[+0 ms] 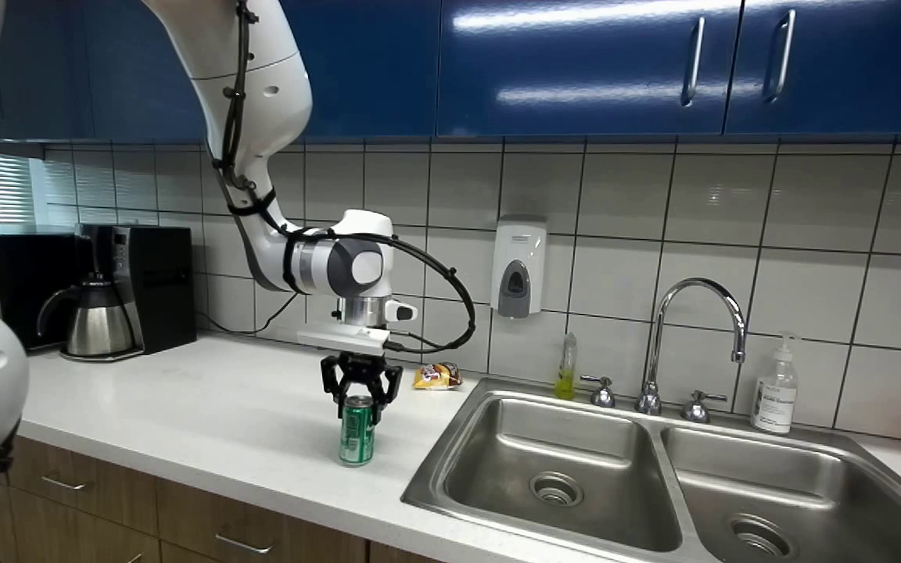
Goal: Place the green soda can onto the left counter
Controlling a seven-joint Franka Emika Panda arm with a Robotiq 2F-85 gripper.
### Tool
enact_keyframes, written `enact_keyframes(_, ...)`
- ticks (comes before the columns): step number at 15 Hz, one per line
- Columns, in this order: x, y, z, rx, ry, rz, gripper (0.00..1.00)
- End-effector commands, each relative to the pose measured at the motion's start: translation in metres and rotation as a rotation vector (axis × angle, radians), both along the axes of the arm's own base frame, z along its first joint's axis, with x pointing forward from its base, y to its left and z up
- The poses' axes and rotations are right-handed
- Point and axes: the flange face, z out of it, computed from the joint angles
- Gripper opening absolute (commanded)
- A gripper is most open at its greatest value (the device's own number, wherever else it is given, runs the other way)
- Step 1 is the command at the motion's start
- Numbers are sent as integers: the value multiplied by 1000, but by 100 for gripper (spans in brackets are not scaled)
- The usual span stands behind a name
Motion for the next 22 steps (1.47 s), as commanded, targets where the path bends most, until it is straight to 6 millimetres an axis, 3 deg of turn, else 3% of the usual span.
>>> enact_keyframes(1, 0, 2, 4, -17, -13, 2, 38)
enact_keyframes(20, 3, -1, -12, -31, -49, -1, 38)
enact_keyframes(21, 3, -1, -12, -34, -50, 0, 52)
enact_keyframes(22, 3, -1, -13, -35, -51, 0, 88)
